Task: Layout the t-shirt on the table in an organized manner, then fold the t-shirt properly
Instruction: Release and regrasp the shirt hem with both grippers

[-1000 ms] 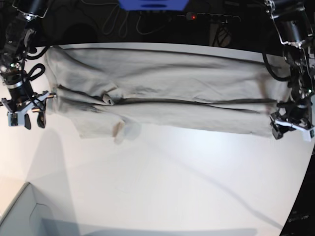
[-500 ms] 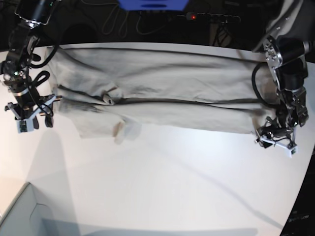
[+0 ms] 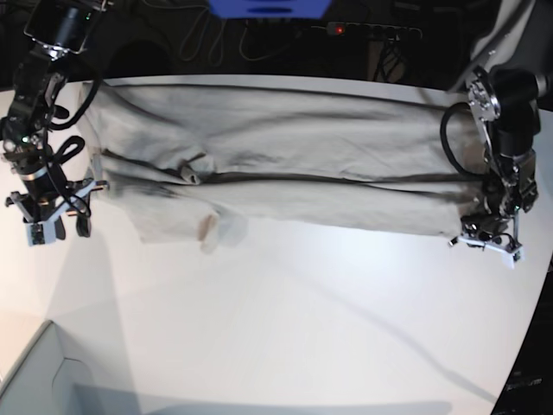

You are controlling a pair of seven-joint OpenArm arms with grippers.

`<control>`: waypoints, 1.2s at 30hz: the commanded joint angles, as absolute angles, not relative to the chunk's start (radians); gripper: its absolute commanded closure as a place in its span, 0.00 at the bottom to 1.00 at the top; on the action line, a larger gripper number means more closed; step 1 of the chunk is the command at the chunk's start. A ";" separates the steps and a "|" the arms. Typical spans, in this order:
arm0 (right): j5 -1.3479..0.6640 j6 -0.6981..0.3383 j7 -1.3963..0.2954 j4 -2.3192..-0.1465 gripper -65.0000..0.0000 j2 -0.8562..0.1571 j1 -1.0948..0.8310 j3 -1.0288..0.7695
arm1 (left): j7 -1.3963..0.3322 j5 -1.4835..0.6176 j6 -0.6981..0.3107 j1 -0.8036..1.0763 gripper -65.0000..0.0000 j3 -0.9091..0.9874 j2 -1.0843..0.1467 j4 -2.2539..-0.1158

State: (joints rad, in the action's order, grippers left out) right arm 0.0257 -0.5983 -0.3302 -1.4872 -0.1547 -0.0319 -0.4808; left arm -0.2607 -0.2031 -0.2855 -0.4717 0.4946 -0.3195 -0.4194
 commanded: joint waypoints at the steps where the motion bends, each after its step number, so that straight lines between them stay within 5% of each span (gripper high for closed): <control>1: 0.013 -0.601 -0.305 -1.503 0.56 -0.170 -0.016 -0.483 | -0.271 -0.189 -0.272 -0.501 1.00 0.493 -0.331 -0.404; 15: 0.013 -0.601 -0.397 -1.310 0.55 -0.206 0.168 -0.326 | -0.378 -0.200 -0.272 -0.496 1.00 0.503 -0.326 -0.573; 23: 0.013 -0.601 -0.490 -1.066 0.32 -0.217 0.334 -0.254 | -0.476 -0.202 -0.269 -0.450 1.00 0.504 -0.302 -0.771; 36: 0.013 -0.601 -0.483 -0.789 0.31 -0.213 0.456 -0.234 | -0.478 -0.202 -0.268 -0.427 1.00 0.504 -0.298 -0.808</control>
